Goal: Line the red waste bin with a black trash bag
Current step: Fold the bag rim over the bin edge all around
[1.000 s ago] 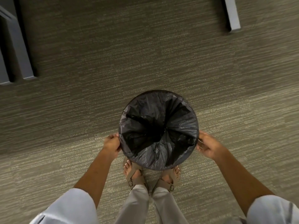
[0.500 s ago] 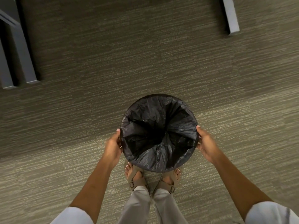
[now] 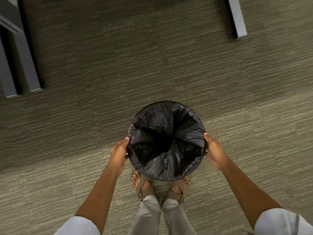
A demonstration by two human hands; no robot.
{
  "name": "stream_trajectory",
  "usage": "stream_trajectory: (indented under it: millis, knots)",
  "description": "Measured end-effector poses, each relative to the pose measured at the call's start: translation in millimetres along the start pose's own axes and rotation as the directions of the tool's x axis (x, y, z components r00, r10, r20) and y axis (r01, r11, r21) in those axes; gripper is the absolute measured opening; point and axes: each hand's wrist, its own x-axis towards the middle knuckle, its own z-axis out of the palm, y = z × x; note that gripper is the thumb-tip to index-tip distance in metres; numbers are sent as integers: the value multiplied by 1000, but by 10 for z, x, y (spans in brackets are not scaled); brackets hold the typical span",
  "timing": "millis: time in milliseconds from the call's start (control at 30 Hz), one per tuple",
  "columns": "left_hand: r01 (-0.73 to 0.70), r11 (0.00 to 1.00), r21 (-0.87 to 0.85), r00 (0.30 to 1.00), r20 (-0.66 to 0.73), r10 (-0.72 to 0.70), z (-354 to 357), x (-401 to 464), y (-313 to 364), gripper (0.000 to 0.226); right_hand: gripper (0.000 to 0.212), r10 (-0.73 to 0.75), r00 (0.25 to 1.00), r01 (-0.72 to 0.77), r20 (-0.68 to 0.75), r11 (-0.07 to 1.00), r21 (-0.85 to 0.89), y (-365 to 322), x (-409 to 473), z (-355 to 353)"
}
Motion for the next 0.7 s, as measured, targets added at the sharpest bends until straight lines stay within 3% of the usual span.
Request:
stream_trajectory:
  millis: [200,300,433,700]
  knots:
    - [-1,988,153,1000,-9,2,-33,-38,48,46,33,-6,1000,6,-20,1000,1,-2,-164,-55]
    - [29,986,163,999,-17,-27,-90,-73,2,29,26,34,997,-40,-72,995,-95,126,-238,-127]
    - [104,983,150,987,108,-121,-122,-166,-144,10,24,191,981,-190,15,981,-43,307,-323,-128]
    - [118,991,69,974,184,-129,-168,-133,-239,36,22,133,991,-133,-9,991,4,446,-305,-91]
